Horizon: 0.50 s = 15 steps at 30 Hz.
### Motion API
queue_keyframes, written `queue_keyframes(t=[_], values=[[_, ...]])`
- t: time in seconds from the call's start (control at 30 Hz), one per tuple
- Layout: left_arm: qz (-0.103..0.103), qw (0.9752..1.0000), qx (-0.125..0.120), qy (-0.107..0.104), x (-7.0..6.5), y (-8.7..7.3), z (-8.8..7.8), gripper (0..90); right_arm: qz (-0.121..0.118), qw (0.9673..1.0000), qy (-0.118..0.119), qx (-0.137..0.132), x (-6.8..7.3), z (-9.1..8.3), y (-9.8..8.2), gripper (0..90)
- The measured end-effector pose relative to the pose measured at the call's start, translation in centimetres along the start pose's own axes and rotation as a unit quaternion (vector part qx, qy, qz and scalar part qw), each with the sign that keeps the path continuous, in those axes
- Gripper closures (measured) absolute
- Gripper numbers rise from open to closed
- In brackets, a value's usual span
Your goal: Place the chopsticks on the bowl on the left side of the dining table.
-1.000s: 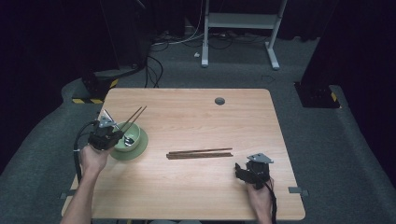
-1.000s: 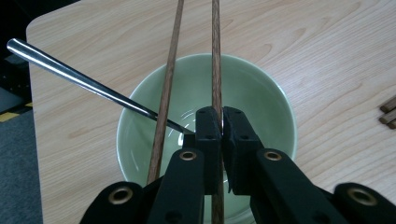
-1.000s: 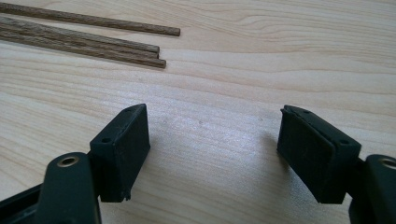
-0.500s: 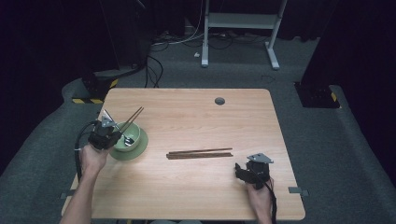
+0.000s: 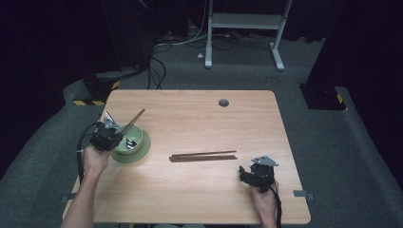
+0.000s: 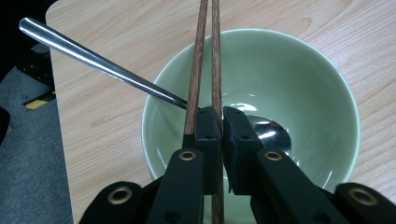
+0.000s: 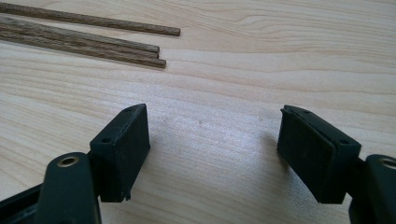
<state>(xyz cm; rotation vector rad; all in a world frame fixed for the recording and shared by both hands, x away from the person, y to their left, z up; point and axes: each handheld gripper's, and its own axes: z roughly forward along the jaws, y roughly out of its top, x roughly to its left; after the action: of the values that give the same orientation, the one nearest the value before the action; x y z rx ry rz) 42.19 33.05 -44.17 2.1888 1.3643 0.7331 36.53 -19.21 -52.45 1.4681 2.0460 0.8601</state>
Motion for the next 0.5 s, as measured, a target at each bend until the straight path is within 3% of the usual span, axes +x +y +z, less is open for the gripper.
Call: queue_keyframes(t=[0.37,0.5], values=[[-0.001,1.0000,-0.003,0.002,0.24,-0.09,0.02,83.7,0.000,1.0000,0.000,0.000,0.00,0.00,0.00,24.7],[-0.014,0.9998,-0.011,0.002,0.36,-0.08,-0.16,81.0,0.000,1.0000,0.000,0.000,0.00,0.00,0.00,24.7]])
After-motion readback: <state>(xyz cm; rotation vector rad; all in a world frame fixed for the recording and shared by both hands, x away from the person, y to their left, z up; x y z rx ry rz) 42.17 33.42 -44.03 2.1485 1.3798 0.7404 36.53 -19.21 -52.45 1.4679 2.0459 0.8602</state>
